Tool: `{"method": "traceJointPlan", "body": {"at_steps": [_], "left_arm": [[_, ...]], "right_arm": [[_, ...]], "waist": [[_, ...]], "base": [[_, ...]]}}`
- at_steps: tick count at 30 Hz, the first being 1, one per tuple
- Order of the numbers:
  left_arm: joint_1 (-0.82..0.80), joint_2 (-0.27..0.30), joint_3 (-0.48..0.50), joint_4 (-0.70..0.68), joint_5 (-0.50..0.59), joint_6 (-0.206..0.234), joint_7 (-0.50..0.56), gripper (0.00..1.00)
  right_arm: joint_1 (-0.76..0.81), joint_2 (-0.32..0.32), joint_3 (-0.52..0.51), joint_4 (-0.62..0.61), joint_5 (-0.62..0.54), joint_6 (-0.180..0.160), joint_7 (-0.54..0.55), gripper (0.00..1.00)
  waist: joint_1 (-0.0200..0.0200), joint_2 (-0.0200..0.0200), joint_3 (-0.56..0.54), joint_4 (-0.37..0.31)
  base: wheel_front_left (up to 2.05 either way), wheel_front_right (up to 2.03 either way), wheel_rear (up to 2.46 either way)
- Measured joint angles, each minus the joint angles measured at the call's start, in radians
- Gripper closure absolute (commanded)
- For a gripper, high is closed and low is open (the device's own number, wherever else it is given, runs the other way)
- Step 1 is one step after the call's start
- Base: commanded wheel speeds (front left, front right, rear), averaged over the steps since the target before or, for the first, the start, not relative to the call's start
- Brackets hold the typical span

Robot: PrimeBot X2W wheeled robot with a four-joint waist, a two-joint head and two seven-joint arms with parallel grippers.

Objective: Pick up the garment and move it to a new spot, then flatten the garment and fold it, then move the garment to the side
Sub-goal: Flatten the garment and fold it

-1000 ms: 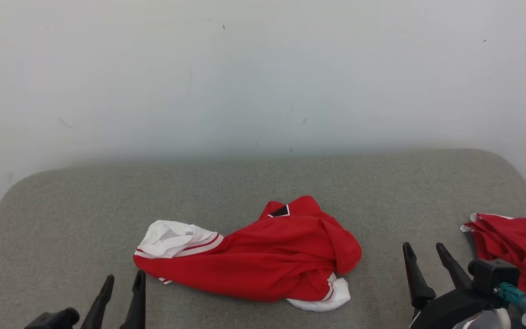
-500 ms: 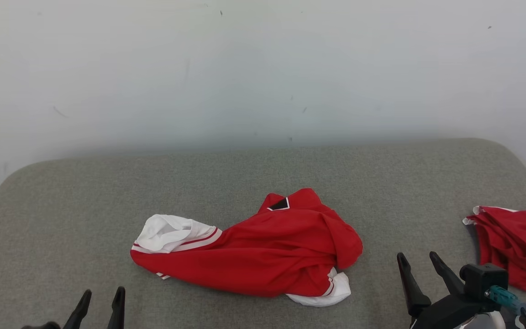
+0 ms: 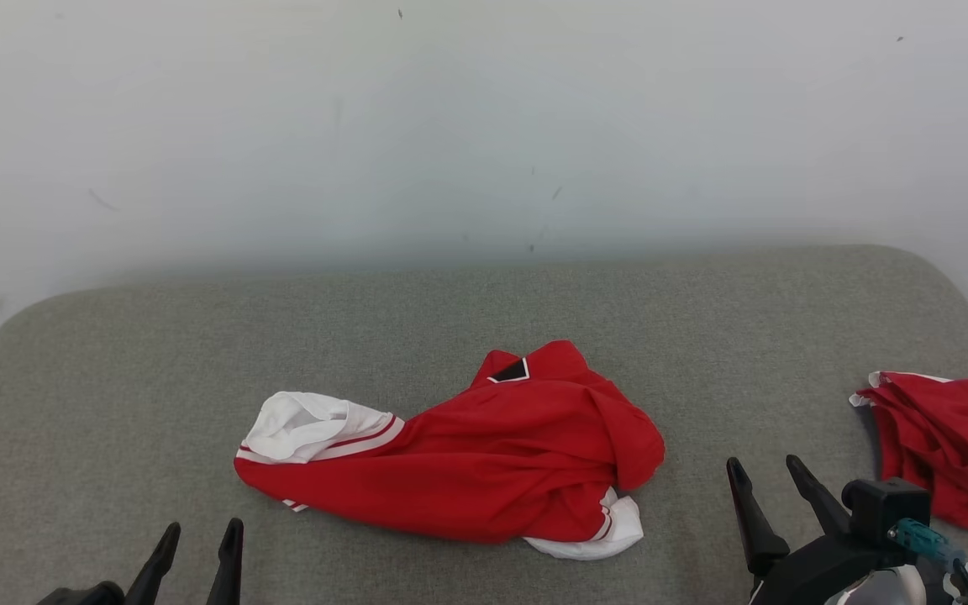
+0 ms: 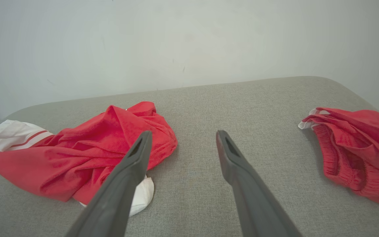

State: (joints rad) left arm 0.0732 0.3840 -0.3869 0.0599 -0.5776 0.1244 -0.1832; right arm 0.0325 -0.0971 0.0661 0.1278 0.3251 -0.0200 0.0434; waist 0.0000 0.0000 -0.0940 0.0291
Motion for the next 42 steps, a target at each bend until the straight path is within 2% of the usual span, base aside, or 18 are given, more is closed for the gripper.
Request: {"method": "traceJointPlan", "body": {"at_steps": [8,13,21,26,31,37,42], "left_arm": [[0.001,-0.008,0.014,-0.025,0.015,0.000,0.042,0.00],[-0.017,-0.012,-0.001,-0.026,0.016,0.000,0.113,0.00],[-0.237,-0.012,-0.045,0.049,0.014,-0.003,0.283,0.00],[-0.369,-0.068,-0.090,0.127,-0.001,-0.011,0.428,0.00],[-0.498,-0.095,-0.121,0.212,0.002,-0.010,0.550,0.00],[-0.614,-0.108,-0.170,0.310,0.041,-0.011,0.665,0.00],[-0.691,-0.126,-0.192,0.362,0.057,-0.021,0.725,0.00]], "right_arm": [[-0.002,0.000,0.004,0.016,0.000,0.002,0.001,0.00],[-0.004,-0.001,0.006,0.027,0.000,0.002,0.044,0.00],[-0.128,-0.031,0.023,0.080,0.016,0.012,0.206,0.00],[-0.223,-0.045,0.031,0.118,0.039,0.023,0.338,0.00],[-0.340,-0.050,0.040,0.172,0.074,0.038,0.467,0.00],[-0.419,-0.042,0.057,0.258,0.092,0.036,0.595,0.00],[-0.485,-0.019,0.069,0.295,0.100,0.025,0.654,0.00]], "waist": [[0.0000,0.0000,0.009,0.001],[0.0000,0.0000,0.025,0.004],[0.0000,0.0000,0.061,0.005],[0.0001,0.0001,0.088,0.003],[0.0001,0.0001,0.118,-0.003],[0.0002,0.0001,0.160,-0.011],[0.0002,0.0001,0.196,-0.013]], "base": [[0.00,0.00,0.00],[0.00,0.00,0.00],[0.00,0.00,0.00],[0.00,0.00,0.00],[0.00,0.00,0.00],[0.00,0.00,0.00],[0.00,0.00,0.00]]}}
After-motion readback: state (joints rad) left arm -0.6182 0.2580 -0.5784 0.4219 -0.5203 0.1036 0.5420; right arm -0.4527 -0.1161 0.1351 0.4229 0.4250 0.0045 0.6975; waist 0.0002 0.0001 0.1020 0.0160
